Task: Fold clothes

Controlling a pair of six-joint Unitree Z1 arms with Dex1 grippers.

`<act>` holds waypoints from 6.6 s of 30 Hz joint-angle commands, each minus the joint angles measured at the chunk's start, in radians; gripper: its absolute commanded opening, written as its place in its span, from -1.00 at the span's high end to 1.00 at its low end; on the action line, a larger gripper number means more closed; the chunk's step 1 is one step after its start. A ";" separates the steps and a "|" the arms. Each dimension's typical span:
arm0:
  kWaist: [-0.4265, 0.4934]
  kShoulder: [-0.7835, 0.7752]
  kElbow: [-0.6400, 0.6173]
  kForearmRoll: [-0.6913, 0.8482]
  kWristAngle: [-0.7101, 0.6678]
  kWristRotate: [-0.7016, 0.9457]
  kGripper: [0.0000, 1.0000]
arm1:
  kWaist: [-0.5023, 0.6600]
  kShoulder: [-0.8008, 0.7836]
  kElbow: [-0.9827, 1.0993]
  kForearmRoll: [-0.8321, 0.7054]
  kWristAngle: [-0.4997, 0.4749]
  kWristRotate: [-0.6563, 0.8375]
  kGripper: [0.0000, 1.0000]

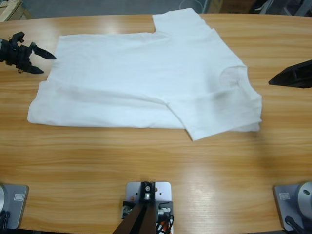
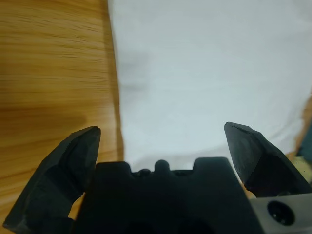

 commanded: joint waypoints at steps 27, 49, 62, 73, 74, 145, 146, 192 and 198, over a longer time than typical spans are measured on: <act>-0.123 0.179 -0.169 -0.020 0.128 -0.019 -0.84 | 0.004 0.106 -0.111 -0.026 0.020 -0.012 -0.96; -0.170 0.205 -0.234 -0.020 0.093 -0.027 0.52 | -0.045 0.136 -0.128 -0.032 0.011 -0.026 -0.95; -0.068 0.305 -0.506 0.092 0.131 -0.053 -0.70 | -0.054 0.143 -0.138 -0.028 0.013 -0.028 -0.95; -0.075 0.461 -0.879 0.373 0.140 -0.053 -0.68 | -0.073 0.160 -0.159 -0.026 0.013 -0.033 -0.95; -0.081 0.469 -0.900 0.400 0.140 -0.051 -0.68 | -0.074 0.162 -0.163 -0.026 0.013 -0.033 -0.95; -0.142 0.390 -0.826 0.384 0.253 -0.136 -1.00 | -0.080 0.204 -0.211 -0.018 0.018 -0.040 -0.95; -0.134 0.350 -0.738 0.305 0.241 -0.140 -1.00 | -0.080 0.206 -0.211 -0.019 0.018 -0.041 -0.95; -0.120 0.429 -0.795 0.308 0.203 -0.178 -1.00 | -0.085 0.199 -0.220 -0.018 0.022 -0.042 -0.95; -0.122 0.407 -0.798 0.370 0.224 -0.170 -1.00 | -0.085 0.196 -0.215 -0.018 0.021 -0.044 -0.95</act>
